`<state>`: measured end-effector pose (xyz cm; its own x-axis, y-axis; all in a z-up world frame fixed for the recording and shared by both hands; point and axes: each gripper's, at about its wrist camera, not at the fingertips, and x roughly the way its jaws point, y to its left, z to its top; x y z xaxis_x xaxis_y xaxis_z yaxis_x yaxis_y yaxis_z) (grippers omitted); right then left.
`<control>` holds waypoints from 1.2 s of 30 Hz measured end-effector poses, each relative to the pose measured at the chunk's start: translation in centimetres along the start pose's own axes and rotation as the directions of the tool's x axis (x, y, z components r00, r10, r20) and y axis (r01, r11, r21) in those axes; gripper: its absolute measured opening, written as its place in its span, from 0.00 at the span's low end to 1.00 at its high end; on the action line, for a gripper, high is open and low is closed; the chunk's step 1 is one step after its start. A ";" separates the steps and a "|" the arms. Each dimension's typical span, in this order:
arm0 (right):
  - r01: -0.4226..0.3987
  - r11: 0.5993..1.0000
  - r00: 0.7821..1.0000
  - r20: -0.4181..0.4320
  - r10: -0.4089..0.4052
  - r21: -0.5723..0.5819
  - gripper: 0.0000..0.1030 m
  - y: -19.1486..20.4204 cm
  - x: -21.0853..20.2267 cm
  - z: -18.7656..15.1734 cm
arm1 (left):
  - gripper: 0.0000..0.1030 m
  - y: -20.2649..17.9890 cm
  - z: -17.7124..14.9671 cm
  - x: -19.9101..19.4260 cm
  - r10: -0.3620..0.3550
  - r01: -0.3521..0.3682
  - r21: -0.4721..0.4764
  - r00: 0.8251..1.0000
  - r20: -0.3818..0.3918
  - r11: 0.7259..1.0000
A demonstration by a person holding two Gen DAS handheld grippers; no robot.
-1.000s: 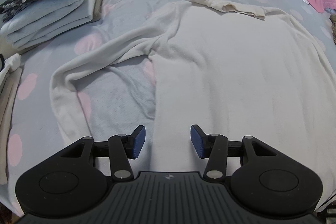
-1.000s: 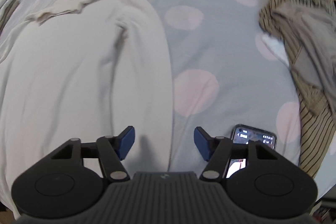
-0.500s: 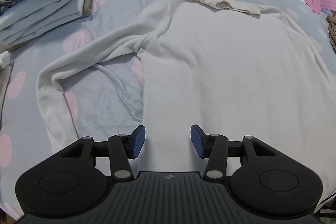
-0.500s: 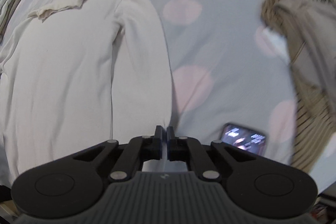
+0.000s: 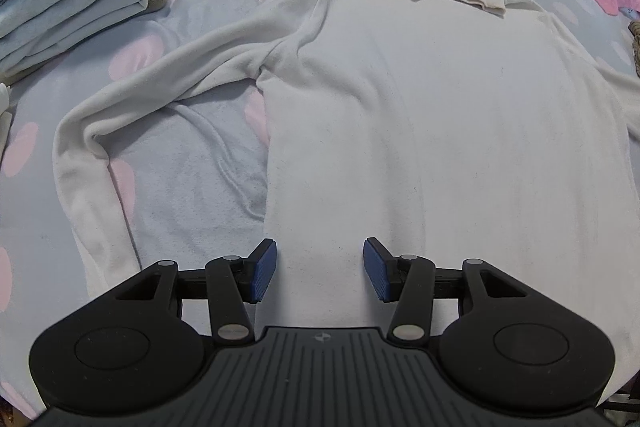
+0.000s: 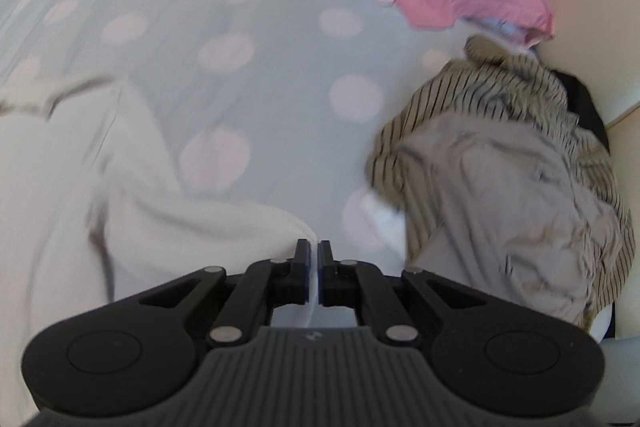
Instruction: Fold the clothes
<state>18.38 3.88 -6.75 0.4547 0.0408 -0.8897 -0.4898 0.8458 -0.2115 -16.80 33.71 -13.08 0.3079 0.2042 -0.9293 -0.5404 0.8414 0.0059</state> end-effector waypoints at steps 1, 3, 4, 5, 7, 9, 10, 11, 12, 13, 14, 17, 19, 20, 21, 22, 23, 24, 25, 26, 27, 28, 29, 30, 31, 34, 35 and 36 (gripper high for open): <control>-0.012 1.000 1.000 0.001 0.012 0.005 0.05 -0.1 0.3 0.2 | 0.45 0.0 0.0 0.1 0.001 -0.001 0.001 1.000 -0.004 1.000; -0.024 1.000 1.000 -0.002 0.024 0.008 0.08 0.1 0.9 0.1 | 0.45 -0.1 0.2 0.4 0.005 -0.005 0.001 1.000 -0.012 1.000; -0.028 1.000 1.000 -0.003 0.028 0.009 0.09 0.2 1.2 0.0 | 0.45 -0.1 0.2 0.5 0.006 -0.006 0.000 1.000 -0.016 1.000; -0.032 0.999 0.999 -0.004 0.032 0.010 0.10 0.3 1.4 -0.1 | 0.45 -0.1 0.3 0.6 0.007 -0.007 -0.002 1.000 -0.019 1.000; -0.045 0.999 0.999 -0.009 0.045 0.010 0.20 0.4 1.5 -0.9 | 0.45 -0.2 0.4 0.7 0.003 -0.004 -0.003 1.000 -0.022 1.000; -0.060 0.998 0.998 -0.027 0.060 0.020 0.35 0.4 1.4 -2.0 | 0.45 -0.3 0.4 0.7 -0.004 0.004 -0.001 1.000 -0.023 1.000; -0.066 0.997 0.997 -0.035 0.067 0.027 0.38 0.3 1.2 -2.7 | 0.45 -0.4 0.5 0.7 -0.007 0.007 0.001 1.000 -0.024 1.000; -0.073 0.997 0.996 -0.042 0.075 0.034 0.39 0.2 1.1 -3.4 | 0.45 -0.4 0.5 0.6 -0.011 0.011 0.004 1.000 -0.024 1.000; -0.084 0.996 0.995 -0.050 0.086 0.039 0.40 0.1 0.9 -4.1 | 0.45 -0.6 0.5 0.6 -0.014 0.014 0.008 1.000 -0.025 1.000; -0.094 0.995 0.994 -0.060 0.096 0.046 0.42 0.0 0.8 -4.9 | 0.45 -0.7 0.4 0.6 -0.016 0.016 0.012 1.000 -0.026 1.000; -0.102 0.993 0.992 -0.071 0.105 0.054 0.43 -0.1 0.7 -5.7 | 0.45 -0.8 0.4 0.6 -0.017 0.017 0.016 0.999 -0.027 1.000; -0.139 0.987 0.983 -0.113 0.148 0.085 0.52 -0.1 0.5 -8.3 | 0.45 -1.2 0.3 0.6 -0.017 0.018 0.025 0.999 -0.032 1.000; -0.174 0.978 0.973 -0.129 0.189 0.116 0.60 0.0 0.6 -9.8 | 0.45 -1.3 0.3 0.7 -0.015 0.015 0.029 0.999 -0.032 0.999; -0.188 0.973 0.969 -0.138 0.206 0.135 0.62 0.2 0.8 -10.3 | 0.45 -1.3 0.3 0.7 -0.013 0.014 0.031 0.999 -0.032 0.999; -0.200 0.968 0.964 -0.147 0.222 0.153 0.62 0.4 1.0 -10.8 | 0.45 -1.3 0.2 0.7 -0.011 0.012 0.031 0.999 -0.032 0.999; -0.210 0.964 0.959 -0.157 0.236 0.165 0.62 0.7 1.2 -11.2 | 0.45 -1.3 0.2 0.7 -0.008 0.009 0.031 0.999 -0.031 0.999; -0.223 0.960 0.955 -0.161 0.250 0.167 0.62 1.1 1.2 -11.4 | 0.45 -1.3 0.2 0.7 -0.005 0.006 0.031 1.000 -0.031 0.999; -0.237 0.957 0.951 -0.163 0.264 0.165 0.62 1.6 1.2 -11.6 | 0.45 -1.3 0.2 0.7 -0.003 0.004 0.032 1.000 -0.031 0.999; -0.253 0.955 0.947 -0.164 0.277 0.156 0.62 2.1 1.2 -11.8 | 0.45 -1.3 0.2 0.6 -0.001 0.002 0.031 1.000 -0.029 1.000; -0.264 0.954 0.943 -0.170 0.287 0.142 0.62 2.7 1.3 -11.9 | 0.45 -1.2 0.1 0.6 -0.001 0.001 0.029 1.000 -0.026 1.000; -0.274 0.953 0.939 -0.178 0.294 0.127 0.62 3.2 1.4 -12.1 | 0.45 -1.2 0.1 0.5 0.000 0.001 0.028 1.000 -0.024 1.000; -0.274 0.955 0.938 -0.189 0.291 0.111 0.62 3.7 1.5 -12.2 | 0.45 -1.2 0.1 0.5 0.001 0.000 0.027 1.000 -0.022 1.000; -0.264 0.960 0.939 -0.203 0.278 0.092 0.62 4.1 1.8 -12.4 | 0.45 -1.2 0.1 0.4 0.002 -0.001 0.028 1.000 -0.020 1.000; -0.253 0.965 0.940 -0.219 0.263 0.073 0.62 4.6 2.2 -12.6 | 0.45 -1.1 0.1 0.4 0.002 -0.001 0.029 1.000 -0.018 1.000; -0.241 0.969 0.940 -0.235 0.247 0.054 0.62 4.9 2.6 -12.9 | 0.45 -1.1 0.1 0.4 0.002 -0.001 0.030 1.000 -0.017 1.000; -0.230 0.973 0.937 -0.264 0.228 0.021 0.55 5.7 3.7 -14.0 | 0.45 -1.2 0.0 0.2 -0.001 0.002 0.035 1.000 -0.014 0.999; -0.232 0.973 0.936 -0.267 0.228 0.015 0.51 5.9 3.9 -14.4 | 0.45 -1.2 0.0 0.2 -0.002 0.002 0.036 1.000 -0.013 0.999; -0.234 0.972 0.937 -0.265 0.227 0.005 0.41 6.0 3.8 -14.4 | 0.45 -1.3 0.1 0.2 -0.003 0.003 0.038 1.000 -0.011 0.999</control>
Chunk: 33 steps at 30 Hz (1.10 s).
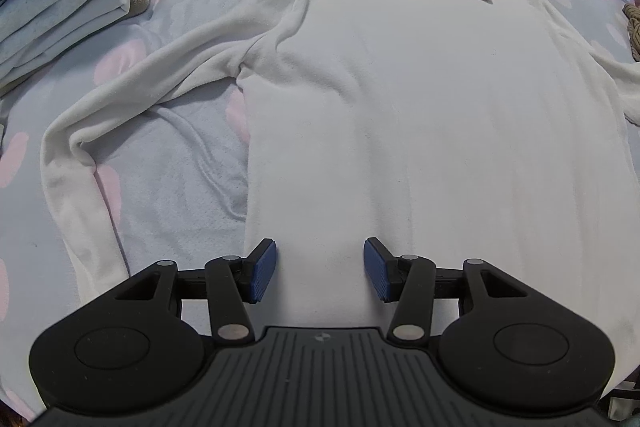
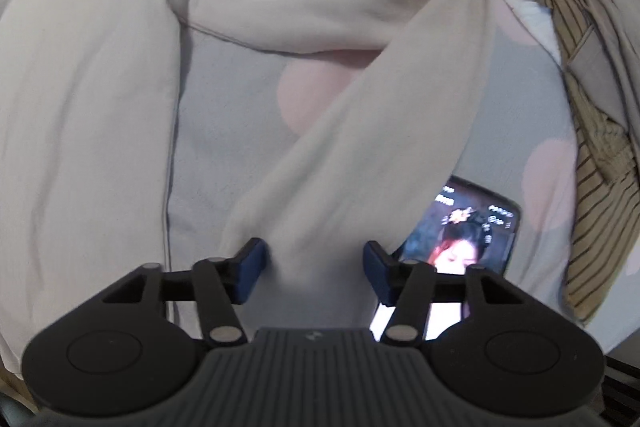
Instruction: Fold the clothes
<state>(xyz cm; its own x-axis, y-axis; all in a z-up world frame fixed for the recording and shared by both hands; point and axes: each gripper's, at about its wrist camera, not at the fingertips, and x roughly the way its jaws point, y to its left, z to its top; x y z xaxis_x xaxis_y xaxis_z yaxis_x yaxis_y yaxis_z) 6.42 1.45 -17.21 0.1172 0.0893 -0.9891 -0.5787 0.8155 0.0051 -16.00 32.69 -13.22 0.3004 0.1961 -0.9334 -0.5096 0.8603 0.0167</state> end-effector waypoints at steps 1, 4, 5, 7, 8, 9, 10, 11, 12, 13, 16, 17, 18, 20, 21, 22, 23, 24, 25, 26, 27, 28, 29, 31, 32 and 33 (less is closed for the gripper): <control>0.001 1.000 1.000 0.003 -0.001 -0.012 0.22 0.2 -0.2 0.0 | 0.45 0.0 0.0 -0.1 0.000 0.000 0.000 1.000 0.002 1.000; -0.009 1.000 1.000 0.013 0.009 -0.008 0.08 0.1 -1.3 0.1 | 0.45 -0.1 0.1 -0.3 0.000 0.000 -0.001 1.000 0.010 1.000; -0.016 1.000 1.000 0.019 0.016 -0.003 0.08 0.0 -1.8 0.2 | 0.45 0.0 0.1 -0.3 0.000 0.000 -0.002 1.000 0.012 1.000; -0.020 1.000 0.999 0.040 0.020 0.005 0.07 -0.3 -3.0 0.1 | 0.45 0.1 0.1 -0.4 0.001 -0.001 -0.008 1.000 0.015 1.000; -0.022 1.000 0.998 0.051 0.022 0.009 0.07 -0.4 -3.7 0.1 | 0.45 0.2 0.1 -0.4 0.002 -0.002 -0.012 1.000 0.017 1.000; -0.010 1.000 0.998 0.065 0.010 0.008 0.07 -0.5 -4.4 0.1 | 0.45 0.3 0.1 -0.4 0.002 -0.002 -0.016 1.000 0.017 1.000; 0.006 1.000 0.997 0.080 -0.006 0.002 0.07 -0.7 -5.1 0.2 | 0.45 0.4 0.1 -0.4 0.002 -0.002 -0.019 1.000 0.018 1.000; 0.020 1.000 0.995 0.093 -0.020 0.000 0.07 -0.9 -5.9 0.2 | 0.45 0.4 0.1 -0.4 0.002 -0.002 -0.021 1.000 0.018 1.000; 0.039 0.999 0.994 0.104 -0.039 0.002 0.07 -1.5 -6.7 0.3 | 0.45 0.4 0.1 -0.5 0.002 -0.002 -0.022 1.000 0.018 1.000; 0.059 0.998 0.992 0.115 -0.060 0.007 0.07 -2.1 -7.5 0.4 | 0.45 0.4 0.1 -0.5 0.001 -0.001 -0.023 1.000 0.019 1.000; 0.141 0.990 0.980 0.142 -0.143 0.024 0.07 -4.8 -9.7 1.5 | 0.45 0.4 0.1 -0.5 -0.003 0.003 -0.020 1.000 0.021 1.000; 0.170 0.985 0.974 0.147 -0.174 0.033 0.07 -5.7 -10.4 2.0 | 0.45 0.4 0.1 -0.6 -0.003 0.003 -0.018 1.000 0.022 1.000; 0.200 0.979 0.967 0.151 -0.204 0.043 0.07 -6.5 -10.9 2.4 | 0.45 0.4 0.1 -0.6 -0.002 0.003 -0.018 1.000 0.022 1.000; 0.257 0.964 0.952 0.157 -0.264 0.061 0.06 -8.4 -12.0 3.0 | 0.45 0.5 0.1 -0.6 -0.001 0.001 -0.018 1.000 0.022 1.000; 0.285 0.956 0.943 0.158 -0.293 0.071 0.06 -9.3 -12.5 3.4 | 0.45 0.5 0.1 -0.6 0.000 0.001 -0.020 1.000 0.022 1.000; 0.308 0.948 0.935 0.156 -0.318 0.083 0.06 -10.2 -12.8 3.6 | 0.45 0.5 0.0 -0.6 0.001 -0.001 -0.021 1.000 0.021 1.000; 0.329 0.939 0.928 0.151 -0.341 0.098 0.06 -11.2 -13.2 3.8 | 0.45 0.6 0.0 -0.5 0.002 -0.002 -0.022 1.000 0.021 1.000; 0.349 0.930 0.920 0.145 -0.364 0.114 0.06 -12.1 -13.5 4.0 | 0.45 0.6 0.0 -0.5 0.004 -0.004 -0.023 1.000 0.019 1.000; 0.367 0.921 0.913 0.137 -0.383 0.129 0.06 -13.0 -13.7 4.2 | 0.45 0.6 0.0 -0.4 0.006 -0.006 -0.024 1.000 0.018 1.000; 0.382 0.913 0.908 0.129 -0.399 0.142 0.06 -13.9 -13.8 4.3 | 0.45 0.6 0.1 -0.4 0.008 -0.007 -0.024 1.000 0.016 1.000; 0.392 0.907 0.904 0.118 -0.411 0.152 0.06 -14.6 -13.8 4.3 | 0.45 0.6 0.1 -0.3 0.009 -0.009 -0.023 1.000 0.014 1.000; 0.401 0.902 0.901 0.107 -0.420 0.163 0.06 -15.3 -13.7 4.4 | 0.45 0.6 0.1 -0.2 0.010 -0.010 -0.023 1.000 0.012 1.000; 0.411 0.896 0.898 0.094 -0.430 0.169 0.06 -16.0 -13.6 4.3 | 0.45 0.7 0.1 -0.2 0.011 -0.011 -0.023 1.000 0.009 1.000; 0.434 0.884 0.891 0.063 -0.449 0.174 0.06 -17.2 -13.0 4.1 | 0.45 0.7 0.1 0.0 0.012 -0.012 -0.020 1.000 0.005 1.000; 0.435 0.882 0.892 0.048 -0.450 0.182 0.06 -17.7 -12.5 3.8 | 0.45 0.6 0.1 0.1 0.013 -0.013 -0.018 1.000 0.003 1.000; 0.433 0.881 0.894 0.032 -0.446 0.192 0.06 -18.1 -12.1 3.5 | 0.45 0.6 0.1 0.1 0.013 -0.013 -0.017 1.000 0.001 1.000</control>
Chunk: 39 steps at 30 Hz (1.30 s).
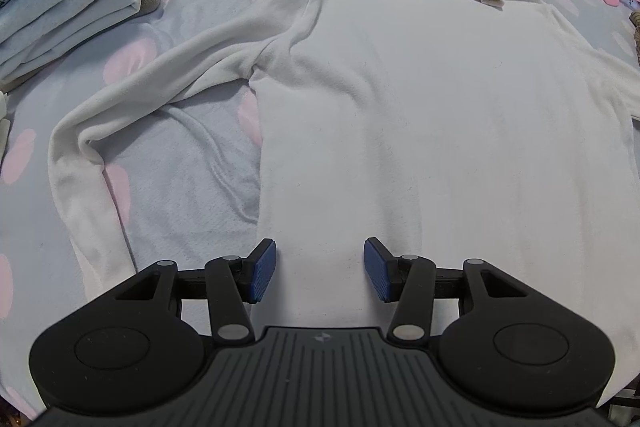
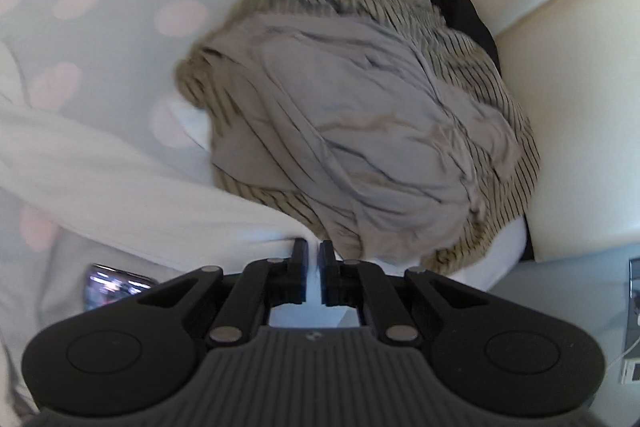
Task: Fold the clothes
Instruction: 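Pull the sleeve outward with the right gripper and release it on the bed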
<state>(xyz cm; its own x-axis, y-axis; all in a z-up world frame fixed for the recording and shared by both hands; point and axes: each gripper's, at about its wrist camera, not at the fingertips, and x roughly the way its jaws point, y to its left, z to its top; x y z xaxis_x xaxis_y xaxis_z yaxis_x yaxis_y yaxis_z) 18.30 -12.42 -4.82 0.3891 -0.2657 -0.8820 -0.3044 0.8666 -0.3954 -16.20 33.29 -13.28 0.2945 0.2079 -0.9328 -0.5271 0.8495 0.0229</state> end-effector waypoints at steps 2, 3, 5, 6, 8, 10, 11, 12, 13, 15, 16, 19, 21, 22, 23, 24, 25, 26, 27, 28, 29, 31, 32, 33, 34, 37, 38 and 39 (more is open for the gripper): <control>-0.020 1.000 0.999 -0.028 0.021 0.012 0.06 0.0 1.2 -0.7 | 0.45 0.0 0.0 0.1 0.000 0.000 0.003 1.000 -0.003 1.000; -0.032 0.999 0.999 -0.042 0.033 0.018 0.07 0.1 1.9 -1.0 | 0.45 0.0 0.0 0.2 0.000 0.000 0.005 1.000 -0.005 1.000; -0.044 0.999 0.997 -0.057 0.045 0.023 0.07 0.4 2.8 -1.7 | 0.45 -0.1 0.0 0.3 0.002 -0.002 0.005 1.000 -0.009 1.000; -0.048 0.999 0.997 -0.056 0.049 0.024 0.08 0.6 2.8 -1.8 | 0.45 -0.1 0.0 0.3 0.003 -0.003 0.005 1.000 -0.011 1.000; -0.055 0.998 0.997 -0.048 0.056 0.024 0.09 1.0 2.7 -2.1 | 0.45 -0.1 -0.1 0.3 0.004 -0.004 0.006 1.000 -0.012 1.000; -0.067 0.998 0.997 -0.032 0.068 0.018 0.22 1.5 2.3 -2.4 | 0.45 -0.1 -0.1 0.3 0.004 -0.003 0.006 1.000 -0.011 1.000; -0.078 0.997 0.997 -0.017 0.079 0.008 0.25 1.8 1.8 -2.5 | 0.45 -0.1 -0.1 0.3 0.003 -0.003 0.005 1.000 -0.011 1.000; -0.091 0.996 0.996 -0.002 0.091 0.001 0.25 2.2 1.3 -2.6 | 0.45 -0.1 -0.1 0.3 0.002 -0.002 0.005 1.000 -0.009 1.000; -0.104 0.995 0.995 0.013 0.104 -0.005 0.25 2.6 0.7 -2.7 | 0.45 -0.1 -0.1 0.2 0.001 -0.001 0.006 1.000 -0.008 1.000; -0.139 0.990 0.989 0.040 0.140 -0.027 0.26 3.7 -0.4 -2.9 | 0.45 -0.2 -0.1 0.1 -0.001 0.001 0.007 1.000 -0.004 1.000; -0.157 0.986 0.986 0.051 0.160 -0.048 0.26 4.6 -1.0 -3.1 | 0.45 -0.2 -0.1 0.0 -0.002 0.002 0.007 1.000 -0.001 1.000; -0.213 0.970 0.972 0.073 0.223 -0.119 0.28 7.5 -2.6 -3.9 | 0.45 -0.3 -0.1 -0.2 -0.006 0.006 0.007 1.000 0.008 1.000; -0.260 0.952 0.958 0.078 0.275 -0.164 0.32 9.5 -3.5 -4.8 | 0.45 -0.3 -0.1 -0.5 -0.008 0.008 0.006 1.000 0.014 1.000; -0.284 0.940 0.950 0.078 0.303 -0.188 0.33 10.6 -4.0 -5.3 | 0.45 -0.2 -0.1 -0.6 -0.010 0.010 0.005 1.000 0.018 1.000; -0.308 0.928 0.941 0.076 0.330 -0.209 0.33 11.7 -4.5 -5.9 | 0.45 -0.2 -0.1 -0.7 -0.011 0.011 0.003 1.000 0.021 1.000; -0.333 0.915 0.932 0.067 0.356 -0.228 0.34 12.8 -4.8 -6.5 | 0.45 -0.2 -0.2 -0.8 -0.012 0.012 0.002 1.000 0.024 1.000; -0.358 0.901 0.923 0.057 0.382 -0.245 0.34 13.8 -5.2 -7.2 | 0.45 -0.1 -0.2 -0.9 -0.013 0.013 0.001 1.000 0.028 1.000; -0.384 0.886 0.912 0.045 0.408 -0.259 0.34 14.8 -5.5 -8.0 | 0.45 -0.1 -0.2 -1.0 -0.015 0.015 0.000 0.999 0.031 1.000; -0.411 0.871 0.900 0.031 0.435 -0.268 0.34 15.7 -5.6 -8.7 | 0.45 0.0 -0.2 -1.2 -0.016 0.016 0.000 0.999 0.035 1.000; -0.440 0.856 0.888 0.011 0.460 -0.271 0.34 16.6 -5.7 -9.4 | 0.45 0.0 -0.3 -1.3 -0.019 0.019 0.000 0.999 0.038 1.000; -0.469 0.841 0.875 -0.010 0.485 -0.271 0.34 17.4 -5.7 -10.2 | 0.45 0.0 -0.3 -1.4 -0.022 0.022 0.001 0.999 0.041 1.000; -0.519 0.809 0.849 -0.056 0.526 -0.275 0.34 19.0 -5.6 -11.8 | 0.45 0.0 -0.4 -1.7 -0.027 0.027 0.005 0.999 0.047 1.000; -0.538 0.795 0.839 -0.080 0.539 -0.281 0.34 19.8 -5.5 -12.6 | 0.45 0.0 -0.4 -1.8 -0.030 0.030 0.008 0.998 0.050 1.000; -0.550 0.783 0.831 -0.099 0.547 -0.291 0.34 20.4 -5.5 -13.4 | 0.45 0.0 -0.5 -1.9 -0.033 0.032 0.009 0.998 0.052 0.999; -0.559 0.772 0.825 -0.113 0.553 -0.302 0.35 20.9 -5.7 -14.2 | 0.45 0.0 -0.5 -2.0 -0.035 0.035 0.010 0.998 0.056 0.999; -0.585 0.741 0.807 -0.146 0.572 -0.330 0.44 22.0 -6.1 -16.3 | 0.45 0.2 -0.7 -2.4 -0.041 0.040 0.009 0.997 0.066 0.999; -0.592 0.732 0.802 -0.155 0.577 -0.337 0.45 22.3 -6.2 -16.8 | 0.45 0.3 -0.8 -2.5 -0.041 0.040 0.009 0.997 0.068 0.999; -0.595 0.725 0.800 -0.162 0.578 -0.347 0.46 22.7 -6.3 -17.4 | 0.45 0.3 -0.9 -2.6 -0.041 0.040 0.009 0.997 0.069 0.999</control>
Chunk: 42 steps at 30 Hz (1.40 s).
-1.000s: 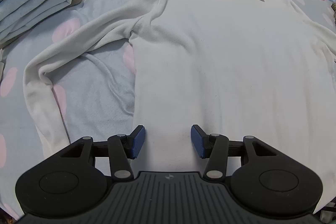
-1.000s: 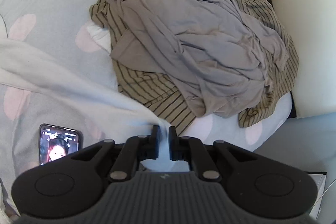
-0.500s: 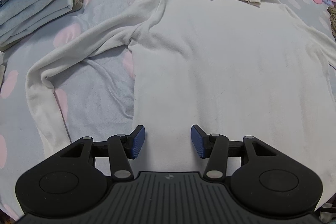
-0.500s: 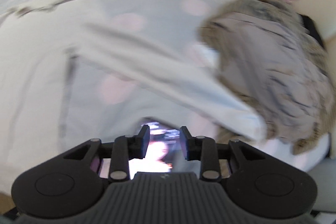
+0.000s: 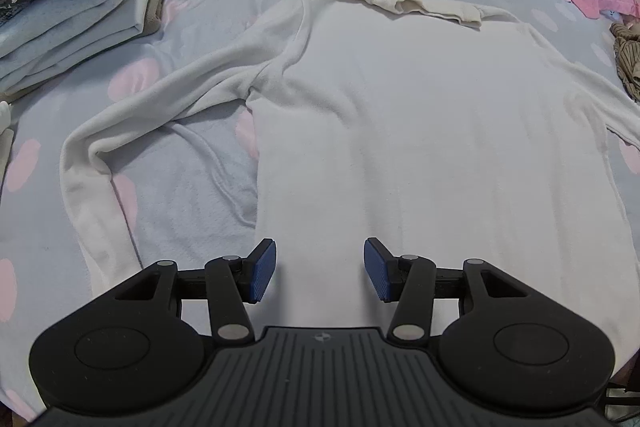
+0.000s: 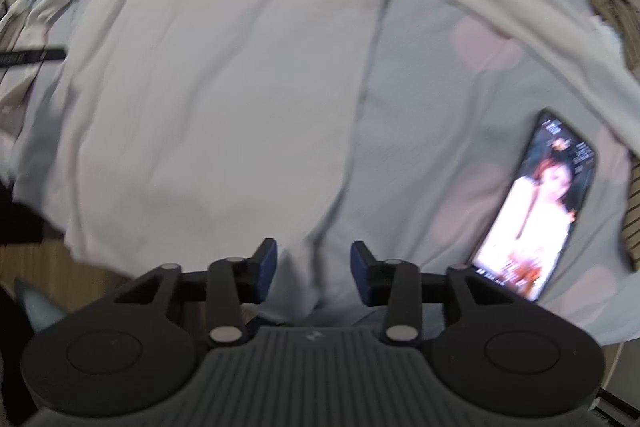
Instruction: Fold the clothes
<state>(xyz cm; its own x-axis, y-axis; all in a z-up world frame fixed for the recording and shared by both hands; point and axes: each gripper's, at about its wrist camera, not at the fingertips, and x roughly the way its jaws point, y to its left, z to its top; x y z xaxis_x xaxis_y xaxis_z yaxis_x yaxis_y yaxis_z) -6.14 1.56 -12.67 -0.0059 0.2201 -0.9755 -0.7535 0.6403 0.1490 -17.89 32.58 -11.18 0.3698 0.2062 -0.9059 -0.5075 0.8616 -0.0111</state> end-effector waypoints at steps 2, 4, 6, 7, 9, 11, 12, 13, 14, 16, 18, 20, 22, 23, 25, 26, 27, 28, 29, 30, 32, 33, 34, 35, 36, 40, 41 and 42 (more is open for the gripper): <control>0.004 1.000 1.000 -0.020 -0.005 -0.028 0.46 0.8 0.6 -0.5 | 0.45 0.2 -0.2 -0.2 0.002 -0.002 0.001 1.000 0.003 1.000; 0.014 0.998 0.999 -0.041 -0.016 -0.060 0.44 1.6 1.2 -1.0 | 0.45 0.6 -0.6 -0.7 0.001 -0.001 -0.001 1.000 0.007 1.000; 0.017 0.996 0.998 -0.058 -0.022 -0.089 0.40 2.4 1.7 -1.4 | 0.45 1.2 -1.1 -1.2 0.001 -0.001 -0.010 1.000 0.011 1.000; 0.015 0.995 0.998 -0.061 -0.021 -0.099 0.38 2.8 1.9 -1.5 | 0.45 1.6 -1.4 -1.5 0.001 -0.001 -0.017 1.000 0.013 1.000; 0.006 0.993 0.998 -0.061 -0.013 -0.117 0.31 3.4 1.9 -1.7 | 0.46 2.5 -2.1 -2.2 0.003 -0.003 -0.036 1.000 0.012 0.999; 0.000 0.991 0.999 -0.051 -0.007 -0.134 0.24 3.9 1.7 -1.8 | 0.50 3.4 -2.9 -2.7 0.014 -0.014 -0.057 1.000 0.002 0.998; -0.004 0.990 0.999 -0.046 -0.003 -0.142 0.21 4.1 1.6 -1.8 | 0.51 3.9 -3.3 -2.9 0.020 -0.020 -0.062 1.000 -0.006 0.998; -0.006 0.989 0.999 -0.040 0.000 -0.147 0.20 4.3 1.5 -1.8 | 0.51 4.3 -3.7 -3.1 0.026 -0.027 -0.064 1.000 -0.015 0.998; -0.008 0.989 0.999 -0.036 0.003 -0.149 0.20 4.3 1.4 -1.8 | 0.51 4.6 -4.1 -3.2 0.033 -0.035 -0.064 0.999 -0.029 0.997; -0.008 0.989 1.000 -0.031 0.004 -0.150 0.20 4.3 1.2 -1.8 | 0.51 5.2 -5.1 -3.3 0.049 -0.053 -0.062 0.997 -0.059 0.997; -0.010 0.989 1.000 -0.027 0.006 -0.147 0.20 4.3 1.1 -1.9 | 0.51 5.7 -6.4 -3.3 0.050 -0.057 -0.078 0.994 -0.097 0.995; -0.010 0.989 1.000 -0.025 0.006 -0.145 0.20 4.1 1.1 -2.3 | 0.51 5.8 -7.6 -3.5 0.031 -0.043 -0.086 0.991 -0.133 0.995; -0.008 0.990 1.000 -0.025 0.004 -0.143 0.20 4.0 1.1 -2.3 | 0.51 5.6 -8.7 -3.7 0.016 -0.030 -0.081 0.986 -0.166 0.996; -0.006 0.990 1.000 -0.024 0.003 -0.140 0.20 3.8 1.2 -2.2 | 0.51 5.3 -9.3 -3.7 0.012 -0.024 -0.068 0.983 -0.181 0.997; -0.004 0.991 1.000 -0.022 0.001 -0.132 0.20 3.7 1.3 -2.2 | 0.50 4.8 -10.1 -3.4 0.017 -0.026 -0.039 0.977 -0.212 0.999; -0.002 0.992 1.000 -0.020 0.000 -0.127 0.20 3.9 1.4 -2.2 | 0.48 4.5 -10.3 -3.2 0.024 -0.030 -0.025 0.973 -0.229 0.999; 0.001 0.993 1.000 -0.014 -0.003 -0.119 0.20 4.1 1.3 -2.2 | 0.44 4.4 -10.5 -3.0 0.027 -0.031 -0.013 0.970 -0.241 0.999; 0.005 0.994 1.000 -0.007 -0.006 -0.110 0.20 4.2 1.3 -2.3 | 0.41 4.3 -10.6 -2.8 0.028 -0.029 -0.002 0.968 -0.251 1.000; 0.008 0.995 1.000 0.001 -0.008 -0.104 0.19 4.4 1.2 -2.4 | 0.32 4.1 -10.8 -2.8 0.022 -0.022 0.005 0.966 -0.256 1.000; 0.009 0.994 1.000 0.009 -0.008 -0.105 0.13 4.7 1.2 -2.5 | 0.25 4.0 -11.0 -2.9 0.014 -0.011 0.011 0.966 -0.258 1.000; 0.011 0.994 1.000 0.022 -0.009 -0.113 0.09 5.3 1.0 -2.8 | 0.12 3.7 -11.1 -3.1 -0.007 0.013 0.022 0.966 -0.257 1.000; 0.012 0.993 1.000 0.027 -0.009 -0.118 0.09 5.5 0.9 -2.9 | 0.05 3.5 -11.2 -3.2 -0.018 0.026 0.026 0.967 -0.256 0.999; 0.014 0.992 0.999 0.033 -0.010 -0.124 0.08 5.8 0.8 -3.0 | 0.05 3.4 -11.1 -3.5 -0.039 0.046 0.022 0.968 -0.247 0.999; 0.016 0.992 0.999 0.038 -0.011 -0.124 0.08 5.8 0.5 -3.1 | 0.03 3.4 -11.0 -3.9 -0.064 0.070 0.017 0.970 -0.236 0.997; 0.014 0.993 0.999 0.042 -0.009 -0.119 0.07 5.7 0.2 -3.1 | 0.03 3.3 -10.9 -4.3 -0.089 0.094 0.012 0.970 -0.224 0.995; -0.038 0.998 0.998 0.052 0.040 -0.045 0.07 5.0 -1.3 -2.7 | 0.00 3.5 -10.2 -6.5 -0.219 0.217 -0.034 0.960 -0.173 0.976; -0.044 0.998 0.997 0.054 0.047 -0.041 0.07 5.1 -1.8 -2.6 | 0.00 3.6 -10.0 -7.2 -0.256 0.251 -0.051 0.953 -0.160 0.967; -0.034 0.998 0.998 0.057 0.037 -0.059 0.07 5.4 -2.3 -2.6 | 0.00 3.9 -9.8 -8.0 -0.285 0.278 -0.065 0.947 -0.148 0.958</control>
<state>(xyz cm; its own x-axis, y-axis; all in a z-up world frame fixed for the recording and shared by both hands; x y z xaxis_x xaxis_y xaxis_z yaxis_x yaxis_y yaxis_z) -11.90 2.60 -10.02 0.0034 0.2855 -0.9584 -0.7902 0.5880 0.1724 -30.44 29.80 -8.15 0.3799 -0.1186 -0.9174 -0.4341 0.8529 -0.2900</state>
